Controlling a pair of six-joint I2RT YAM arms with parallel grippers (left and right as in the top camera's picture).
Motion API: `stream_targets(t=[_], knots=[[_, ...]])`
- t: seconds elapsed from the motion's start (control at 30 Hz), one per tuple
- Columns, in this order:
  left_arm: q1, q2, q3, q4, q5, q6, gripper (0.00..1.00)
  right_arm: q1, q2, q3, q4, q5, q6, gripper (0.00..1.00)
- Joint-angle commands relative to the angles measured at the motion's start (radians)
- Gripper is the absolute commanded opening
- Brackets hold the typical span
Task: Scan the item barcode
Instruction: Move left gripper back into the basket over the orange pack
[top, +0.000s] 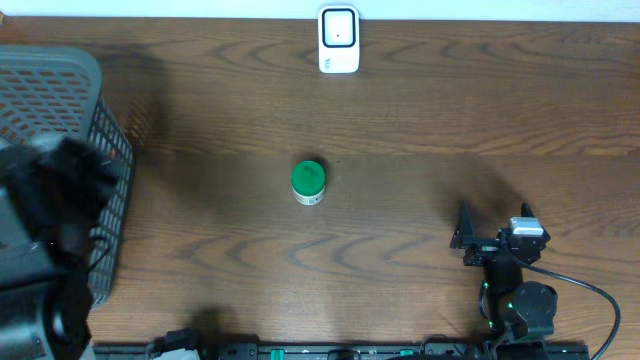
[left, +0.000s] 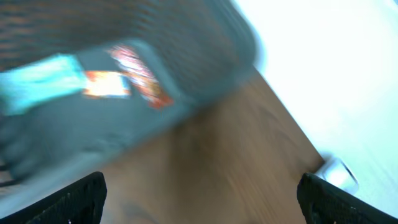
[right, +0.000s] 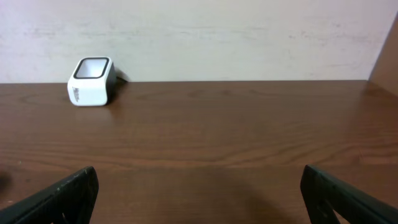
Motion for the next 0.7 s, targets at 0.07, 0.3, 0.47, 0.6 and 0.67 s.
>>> stream_targets(t=[0.07, 0.3, 0.47, 0.6, 0.67], knots=[[0.269, 0.055, 0.003, -0.053, -0.026, 0.034, 0.98, 0.006, -0.002, -0.001, -0.003, 0.002, -0.015, 0.99], [0.455, 0.225, 0.002, -0.085, 0.004, -0.002, 0.98, 0.006, -0.002, -0.001, -0.003, 0.002, -0.015, 0.99], [0.463, 0.393, 0.002, -0.083, 0.033, 0.0, 0.98, 0.006, -0.002, -0.001, -0.003, 0.002, -0.015, 0.99], [0.463, 0.539, 0.002, -0.062, 0.0, 0.004, 0.98, 0.006, -0.002, -0.001, -0.003, 0.002, -0.015, 0.99], [0.463, 0.603, 0.002, -0.04, 0.0, 0.011, 0.98, 0.006, -0.002, -0.001, -0.003, 0.002, -0.015, 0.99]])
